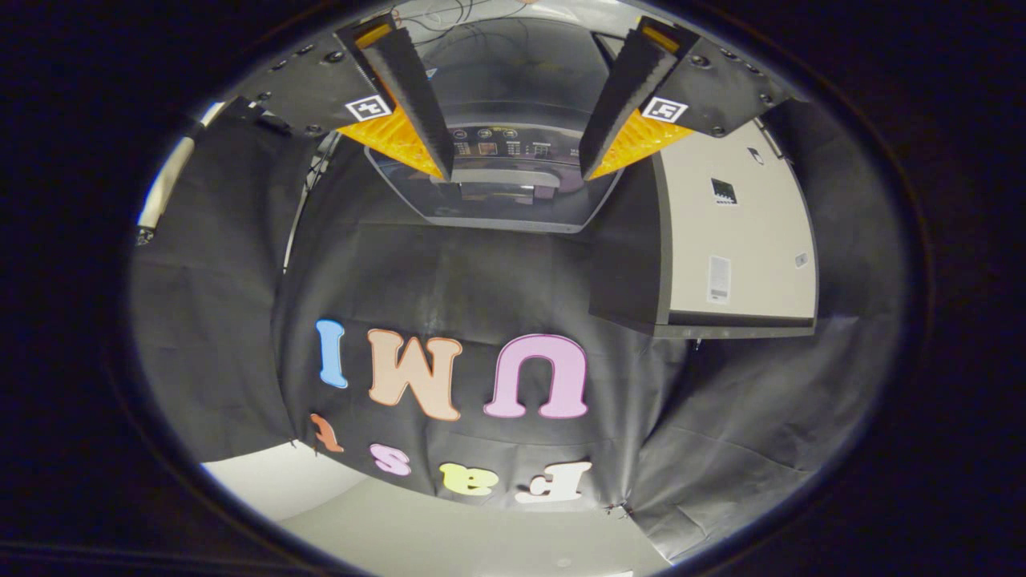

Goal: Put the clothes into the washing machine and then close the washing machine lid.

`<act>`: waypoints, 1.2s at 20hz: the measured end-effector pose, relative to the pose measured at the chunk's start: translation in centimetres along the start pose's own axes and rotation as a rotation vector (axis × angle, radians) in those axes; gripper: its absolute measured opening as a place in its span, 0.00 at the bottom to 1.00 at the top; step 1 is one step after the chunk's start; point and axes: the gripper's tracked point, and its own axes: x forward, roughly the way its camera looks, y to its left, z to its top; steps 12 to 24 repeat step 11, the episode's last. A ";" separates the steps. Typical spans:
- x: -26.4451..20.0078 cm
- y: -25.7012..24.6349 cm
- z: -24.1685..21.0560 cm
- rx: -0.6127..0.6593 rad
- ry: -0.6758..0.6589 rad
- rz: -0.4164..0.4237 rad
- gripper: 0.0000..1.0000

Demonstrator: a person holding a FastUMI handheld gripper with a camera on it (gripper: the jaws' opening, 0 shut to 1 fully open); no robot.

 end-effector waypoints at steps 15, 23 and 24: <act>0.6 -0.3 0.3 0.014 -0.028 0.023 0.97; 0.6 -0.3 0.3 0.014 -0.028 0.023 0.97; 0.6 -0.3 0.3 0.014 -0.028 0.023 0.97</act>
